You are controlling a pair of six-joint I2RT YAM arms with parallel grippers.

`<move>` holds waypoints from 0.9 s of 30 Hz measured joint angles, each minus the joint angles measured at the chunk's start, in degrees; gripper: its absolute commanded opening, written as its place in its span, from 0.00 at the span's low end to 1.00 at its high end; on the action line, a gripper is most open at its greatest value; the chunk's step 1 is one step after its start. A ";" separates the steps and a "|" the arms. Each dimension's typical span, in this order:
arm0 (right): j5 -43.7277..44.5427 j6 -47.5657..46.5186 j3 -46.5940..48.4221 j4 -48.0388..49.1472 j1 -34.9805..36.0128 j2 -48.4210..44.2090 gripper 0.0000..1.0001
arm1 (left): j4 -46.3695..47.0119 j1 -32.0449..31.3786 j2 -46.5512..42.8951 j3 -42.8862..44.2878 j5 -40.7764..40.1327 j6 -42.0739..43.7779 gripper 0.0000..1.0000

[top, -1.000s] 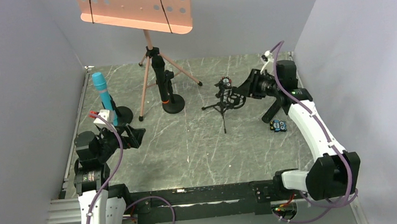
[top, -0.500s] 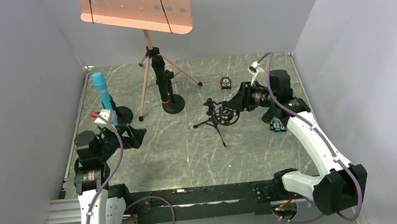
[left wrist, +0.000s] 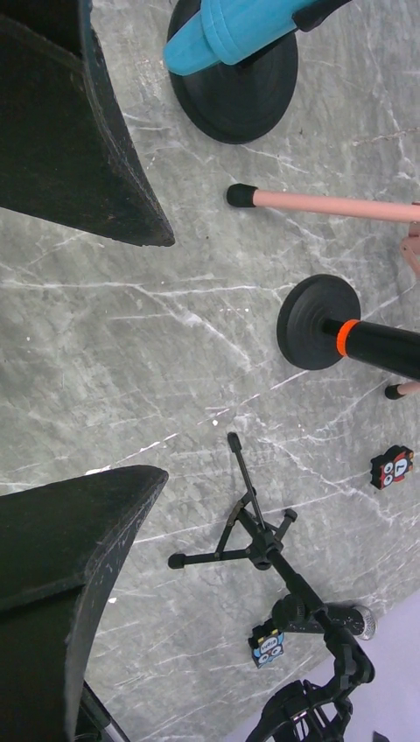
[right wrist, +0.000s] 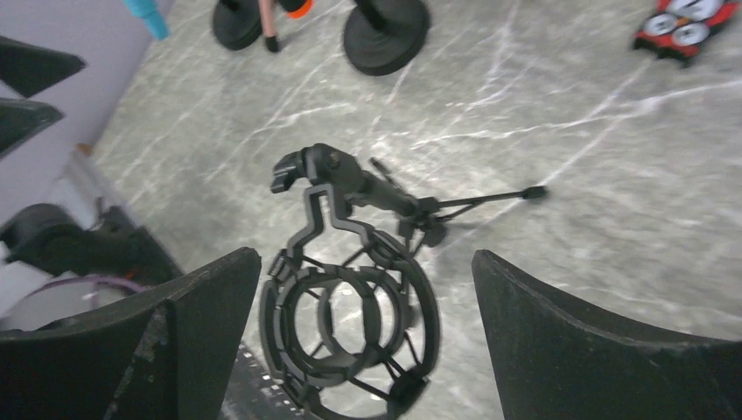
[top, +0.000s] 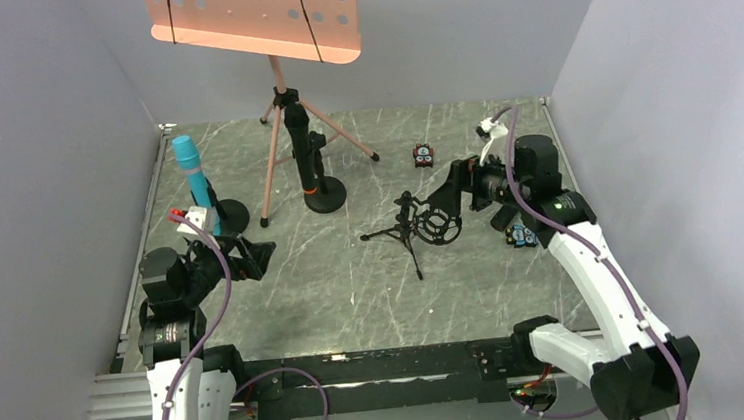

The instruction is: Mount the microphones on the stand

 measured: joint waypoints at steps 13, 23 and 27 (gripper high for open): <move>4.39 -9.35 1.60 -2.49 -18.34 -7.08 1.00 | 0.02 -0.37 -4.00 -0.20 0.90 0.00 0.99; 20.92 4.79 -3.67 2.21 -26.16 8.35 1.00 | 0.22 -0.52 -5.84 -0.31 1.01 0.00 0.99; 26.21 9.49 0.37 2.43 -26.36 19.19 0.98 | 0.22 -0.52 -5.81 -0.31 1.01 0.00 0.99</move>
